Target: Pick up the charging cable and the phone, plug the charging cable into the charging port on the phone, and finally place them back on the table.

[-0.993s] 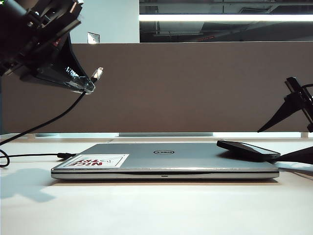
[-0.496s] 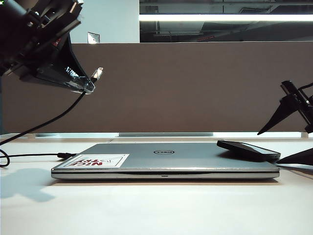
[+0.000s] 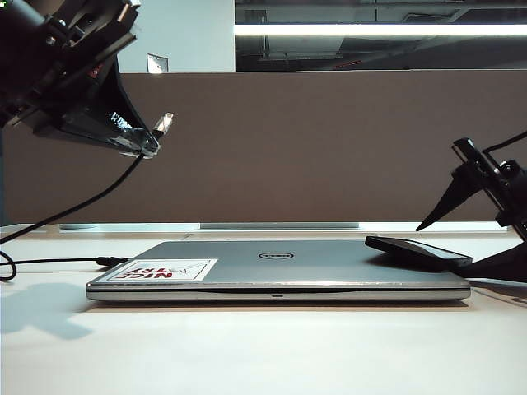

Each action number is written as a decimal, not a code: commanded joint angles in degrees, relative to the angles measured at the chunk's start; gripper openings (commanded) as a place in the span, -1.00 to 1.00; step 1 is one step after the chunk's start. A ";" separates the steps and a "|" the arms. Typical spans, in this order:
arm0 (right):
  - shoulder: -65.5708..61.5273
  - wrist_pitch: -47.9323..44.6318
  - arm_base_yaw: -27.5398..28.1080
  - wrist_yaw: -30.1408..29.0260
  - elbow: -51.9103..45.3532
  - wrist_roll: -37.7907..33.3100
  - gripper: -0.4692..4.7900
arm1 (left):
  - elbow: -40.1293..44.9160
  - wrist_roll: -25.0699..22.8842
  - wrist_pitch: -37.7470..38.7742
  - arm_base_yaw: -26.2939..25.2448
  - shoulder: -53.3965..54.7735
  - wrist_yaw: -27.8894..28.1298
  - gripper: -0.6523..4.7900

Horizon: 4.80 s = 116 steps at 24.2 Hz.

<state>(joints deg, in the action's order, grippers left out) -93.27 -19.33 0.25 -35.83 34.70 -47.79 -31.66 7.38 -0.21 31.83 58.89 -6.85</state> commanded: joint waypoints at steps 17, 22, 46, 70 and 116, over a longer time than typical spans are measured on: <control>-4.02 -4.92 -0.07 0.04 -0.28 0.24 0.32 | -0.39 0.15 -0.66 -0.04 -0.15 -0.04 -0.78; -4.02 -4.94 -0.28 2.38 -0.28 0.24 0.01 | -0.39 0.15 -0.66 -0.04 -0.15 -0.04 -0.78; 21.40 24.30 -0.96 8.17 4.68 13.18 -0.86 | -0.39 0.17 -0.24 -0.04 -0.17 -0.04 -0.78; 21.62 78.79 -14.95 29.81 22.08 29.83 -0.86 | -0.39 0.17 -0.31 0.39 -0.17 -0.04 -0.78; 12.92 74.75 -14.99 22.45 24.15 31.71 -0.83 | 0.76 3.80 3.34 6.58 -0.13 -0.09 -0.78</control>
<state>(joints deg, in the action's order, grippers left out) -81.60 58.06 -14.72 -10.11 58.13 -16.21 -31.38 11.05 3.70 37.12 58.87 -6.70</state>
